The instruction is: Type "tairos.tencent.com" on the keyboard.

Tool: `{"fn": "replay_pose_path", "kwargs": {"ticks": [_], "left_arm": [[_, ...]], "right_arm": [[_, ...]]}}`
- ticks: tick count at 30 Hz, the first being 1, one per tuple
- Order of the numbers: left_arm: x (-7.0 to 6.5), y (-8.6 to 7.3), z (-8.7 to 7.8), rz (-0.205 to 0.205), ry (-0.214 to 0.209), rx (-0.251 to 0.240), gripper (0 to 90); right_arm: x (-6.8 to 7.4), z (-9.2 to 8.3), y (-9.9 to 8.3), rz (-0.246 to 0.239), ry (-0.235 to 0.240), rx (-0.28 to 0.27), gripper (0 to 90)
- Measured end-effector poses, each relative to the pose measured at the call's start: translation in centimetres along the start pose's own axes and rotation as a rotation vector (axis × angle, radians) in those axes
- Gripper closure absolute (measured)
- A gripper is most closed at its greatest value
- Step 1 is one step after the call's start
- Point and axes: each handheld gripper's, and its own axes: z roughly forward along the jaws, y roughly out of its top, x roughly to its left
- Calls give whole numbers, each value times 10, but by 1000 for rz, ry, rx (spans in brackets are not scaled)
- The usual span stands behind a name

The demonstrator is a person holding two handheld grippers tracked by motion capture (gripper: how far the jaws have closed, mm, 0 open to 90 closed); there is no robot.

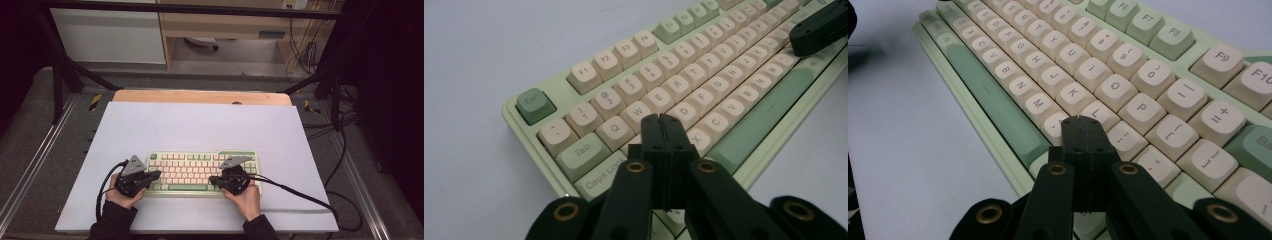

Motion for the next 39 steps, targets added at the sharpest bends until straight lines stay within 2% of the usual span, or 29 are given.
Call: {"fn": "replay_pose_path", "kwargs": {"ticks": [5,11,13,21,39], "left_arm": [[0,0,0,2,0,1,900],[-1,0,-1,1,-1,-2,900],[-1,0,-1,0,-2,-3,900],[-3,2,-2,4,-4,-6,900],[-13,10,3,22,-11,-6,900]], "right_arm": [[0,-4,2,3,5,-8,900],[-2,-17,5,-15,-20,-26,900],[-3,-20,5,-8,-22,-31,900],[-15,-30,-1,10,-36,-44,900],[-25,-43,-14,26,-48,-46,900]]}}
